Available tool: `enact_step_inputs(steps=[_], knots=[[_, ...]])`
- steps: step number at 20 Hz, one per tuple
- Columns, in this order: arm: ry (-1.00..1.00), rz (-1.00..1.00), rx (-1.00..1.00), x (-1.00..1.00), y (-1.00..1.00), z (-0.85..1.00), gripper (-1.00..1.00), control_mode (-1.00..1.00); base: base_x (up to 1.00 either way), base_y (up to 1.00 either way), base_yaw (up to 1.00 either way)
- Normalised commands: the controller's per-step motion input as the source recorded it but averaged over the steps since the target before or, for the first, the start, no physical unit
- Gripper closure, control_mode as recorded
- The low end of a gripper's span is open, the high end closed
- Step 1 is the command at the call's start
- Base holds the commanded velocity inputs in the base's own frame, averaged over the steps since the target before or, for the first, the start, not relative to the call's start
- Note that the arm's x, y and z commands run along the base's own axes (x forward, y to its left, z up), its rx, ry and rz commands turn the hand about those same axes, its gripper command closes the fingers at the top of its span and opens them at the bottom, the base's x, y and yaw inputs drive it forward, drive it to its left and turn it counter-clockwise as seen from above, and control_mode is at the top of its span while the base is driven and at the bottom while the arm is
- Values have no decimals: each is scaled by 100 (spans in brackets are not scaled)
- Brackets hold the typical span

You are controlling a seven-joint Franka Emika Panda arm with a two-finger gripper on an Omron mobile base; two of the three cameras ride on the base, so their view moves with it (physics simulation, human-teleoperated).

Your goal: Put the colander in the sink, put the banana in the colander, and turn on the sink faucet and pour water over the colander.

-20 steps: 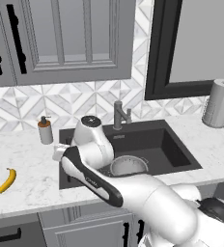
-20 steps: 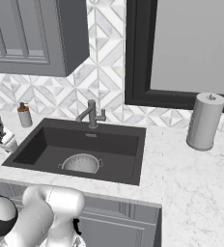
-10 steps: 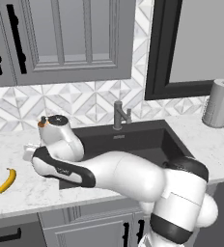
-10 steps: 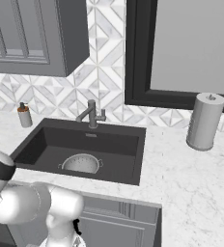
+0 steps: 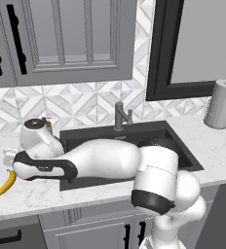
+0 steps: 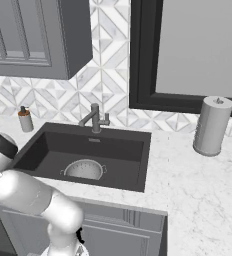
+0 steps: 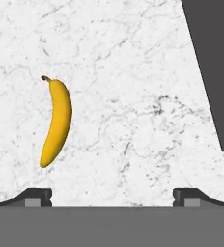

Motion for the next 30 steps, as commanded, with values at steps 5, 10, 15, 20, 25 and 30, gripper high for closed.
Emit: enact_step_inputs(steps=[5,10,15,20,25,30], knots=[[0,0,-2,9,40,-21,-100,-100,0,0,0],[4,0,-1,13,34,-19,-100,-100,0,0,0],[4,0,-3,7,27,-32,-100,-100,0,0,0],[0,0,-6,5,10,-44,-100,-100,0,0,0],[0,0,-2,29,13,-37,-100,-100,0,0,0],[0,0,0,45,24,-23,-100,-100,0,0,0]])
